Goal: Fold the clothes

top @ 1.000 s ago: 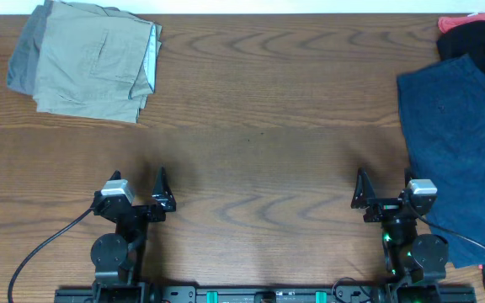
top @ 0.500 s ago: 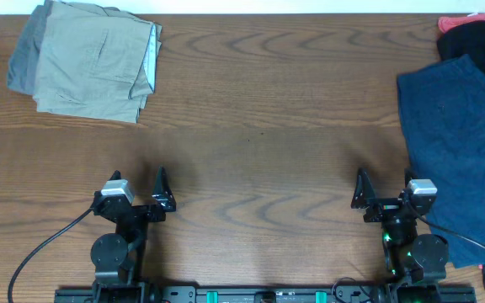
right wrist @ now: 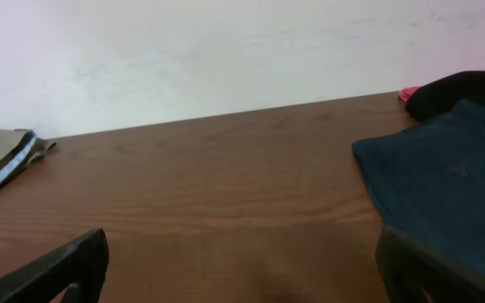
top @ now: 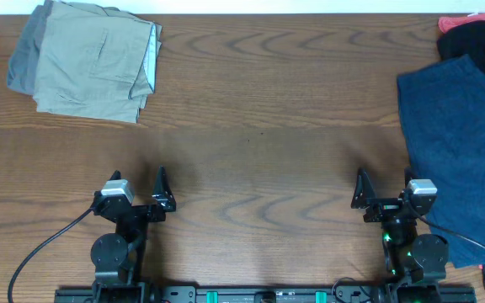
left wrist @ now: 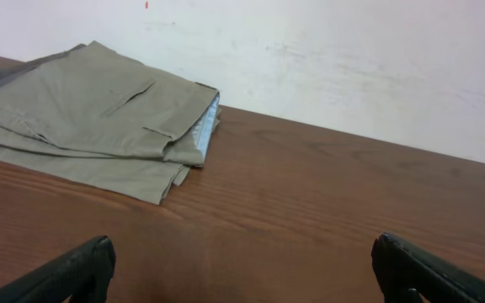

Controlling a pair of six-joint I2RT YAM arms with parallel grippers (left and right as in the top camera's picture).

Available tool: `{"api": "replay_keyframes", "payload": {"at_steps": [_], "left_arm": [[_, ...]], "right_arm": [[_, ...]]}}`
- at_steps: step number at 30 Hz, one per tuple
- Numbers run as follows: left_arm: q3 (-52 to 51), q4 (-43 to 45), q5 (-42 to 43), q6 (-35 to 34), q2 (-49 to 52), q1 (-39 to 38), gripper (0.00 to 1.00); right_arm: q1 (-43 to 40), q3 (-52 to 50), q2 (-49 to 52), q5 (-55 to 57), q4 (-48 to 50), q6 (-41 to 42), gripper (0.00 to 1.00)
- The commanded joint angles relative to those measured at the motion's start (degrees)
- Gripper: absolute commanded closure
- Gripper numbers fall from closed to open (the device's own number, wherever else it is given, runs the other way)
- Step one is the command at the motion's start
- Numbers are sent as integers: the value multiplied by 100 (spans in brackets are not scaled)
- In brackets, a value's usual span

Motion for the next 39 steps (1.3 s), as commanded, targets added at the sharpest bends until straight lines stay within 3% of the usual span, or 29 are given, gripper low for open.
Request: {"api": "replay_keyframes", "payload": {"at_steps": [1, 25, 28, 30, 33, 39], "left_arm": [[-87, -210, 17, 76, -33, -33, 2], [-87, -210, 17, 76, -33, -33, 2], [-87, -210, 17, 76, -33, -33, 2], [-87, -210, 17, 76, -33, -33, 2], [-87, -210, 17, 76, -33, -33, 2], [-87, -210, 17, 76, -33, -33, 2]], "right_arm": [[-37, -22, -4, 59, -15, -59, 1], [-37, -22, -4, 50, 46, -48, 1], [-26, -22, -4, -656, 306, 962, 1], [-26, -22, -4, -1836, 459, 2590, 1], [-26, -22, -4, -3086, 424, 4068, 1], [-26, -22, -4, -3370, 468, 4518, 1]]}}
